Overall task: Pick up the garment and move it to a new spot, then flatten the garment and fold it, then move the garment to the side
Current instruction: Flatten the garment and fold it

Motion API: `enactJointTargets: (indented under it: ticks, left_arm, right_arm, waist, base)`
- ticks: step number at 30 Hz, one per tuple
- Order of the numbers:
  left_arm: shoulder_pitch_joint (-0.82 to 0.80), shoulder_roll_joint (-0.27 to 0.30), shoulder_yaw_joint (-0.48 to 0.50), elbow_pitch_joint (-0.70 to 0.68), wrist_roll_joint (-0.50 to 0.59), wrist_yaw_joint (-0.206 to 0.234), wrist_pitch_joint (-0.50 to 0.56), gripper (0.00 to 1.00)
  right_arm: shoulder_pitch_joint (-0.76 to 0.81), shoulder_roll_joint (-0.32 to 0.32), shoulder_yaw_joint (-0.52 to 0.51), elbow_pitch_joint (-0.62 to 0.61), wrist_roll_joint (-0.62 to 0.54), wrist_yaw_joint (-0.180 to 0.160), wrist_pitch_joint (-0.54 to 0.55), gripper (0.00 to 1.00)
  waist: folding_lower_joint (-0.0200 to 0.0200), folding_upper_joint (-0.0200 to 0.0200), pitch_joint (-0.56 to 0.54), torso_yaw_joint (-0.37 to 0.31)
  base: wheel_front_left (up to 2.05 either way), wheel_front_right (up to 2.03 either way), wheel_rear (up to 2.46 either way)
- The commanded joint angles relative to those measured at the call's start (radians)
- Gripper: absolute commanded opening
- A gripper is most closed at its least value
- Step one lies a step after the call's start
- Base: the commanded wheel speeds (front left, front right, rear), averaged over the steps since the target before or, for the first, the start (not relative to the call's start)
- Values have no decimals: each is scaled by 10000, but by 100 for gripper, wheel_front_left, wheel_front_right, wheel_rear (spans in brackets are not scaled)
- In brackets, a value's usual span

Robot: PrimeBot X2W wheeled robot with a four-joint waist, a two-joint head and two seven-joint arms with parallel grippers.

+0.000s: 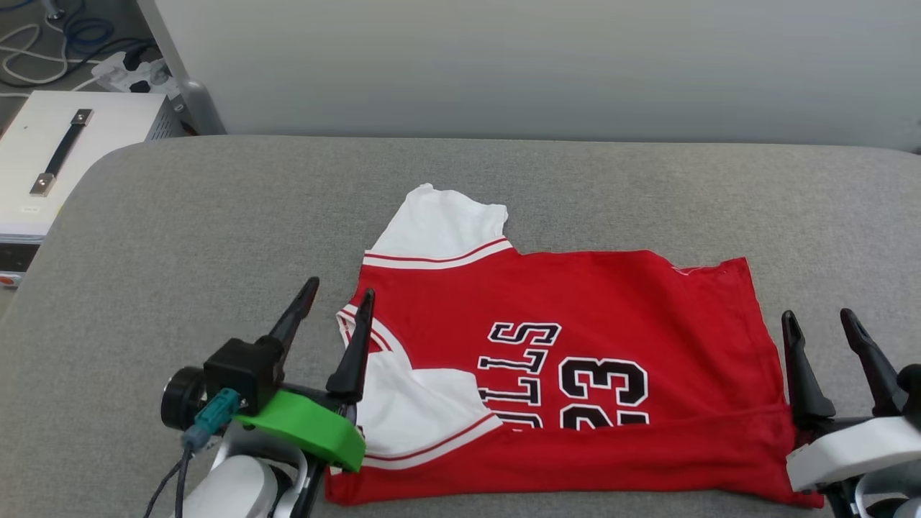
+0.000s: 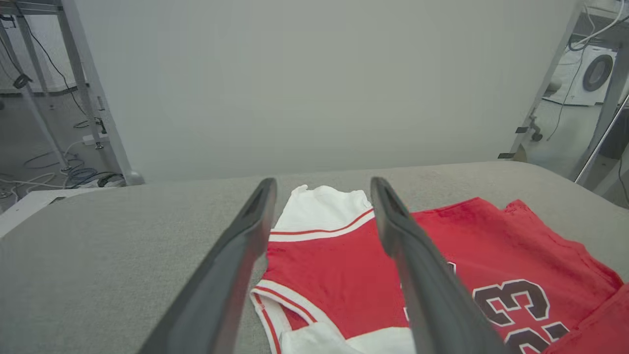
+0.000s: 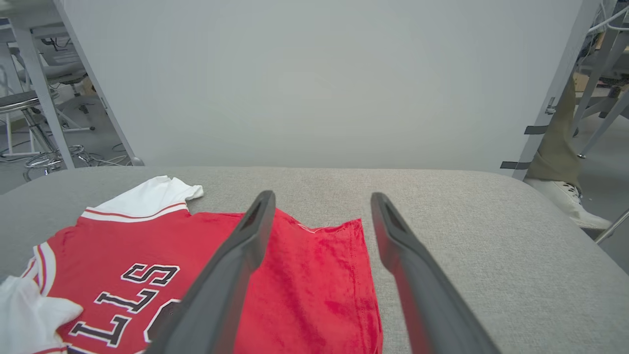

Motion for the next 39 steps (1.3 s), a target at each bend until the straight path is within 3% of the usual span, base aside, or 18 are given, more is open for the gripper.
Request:
enactJointTargets:
  ticks: [1, 10, 14, 19, 23, 27, 32, 35, 39]
  left_arm:
    - [377, -282, 397, -193, 403, -153, -51, 100]
    - [1620, -1784, 2430, -94, 2200, -1581, -55, 100]
    - [1642, -2122, 2902, 198, 2630, -2175, -55, 100]
    - [1188, -2242, 3214, 558, 2993, -2595, -56, 100]
    - [242, -1842, 2979, 1241, 3138, -2859, 121, 100]
    - [-1268, -1217, 2519, 1630, 2911, -3023, 1217, 100]
    - [-3392, -106, 1519, 2031, 1934, -3067, 3691, 100]
    - [-5282, 936, 645, 2198, 687, -3070, 5539, 100]
    - [-6850, 1608, -36, 2783, -574, -3071, 7547, 100]
  right_arm:
    - [150, 108, 13, 70, -34, -9, -322, 100]
    - [139, 432, 247, 699, -216, -9, -1376, 100]
    - [-49, 445, 318, 831, -206, -9, -1479, 100]
    - [-298, 457, 493, 855, -215, -9, -1531, 100]
    - [-528, 439, 728, 790, -246, -9, -1479, 100]
    - [-747, 424, 837, 601, -261, -9, -1386, 100]
    - [-1102, 537, 1056, 268, -313, -9, -1271, 100]
    - [-1407, 655, 1240, 120, -337, -9, -1309, 100]
    - [-1677, 780, 1403, 93, -345, -9, -1421, 100]
  waist:
    - [0, 0, 31, -30]
    - [0, 0, 171, -180]
    - [0, 0, 340, -281]
    - [0, 0, 686, -556]
    - [0, 0, 1065, -900]
    - [0, 0, 1578, -1287]
    - [0, 0, 2384, -1833]
    - [0, 0, 3028, -2268]
    - [0, 0, 3567, -2636]
  base:
    - [0, 0, 0]
    - [0, 0, 0]
    - [0, 0, 0]
    - [0, 0, 0]
    - [0, 0, 0]
    - [0, 0, 0]
    - [0, 0, 0]
    - [0, 0, 0]
    - [0, 0, 0]
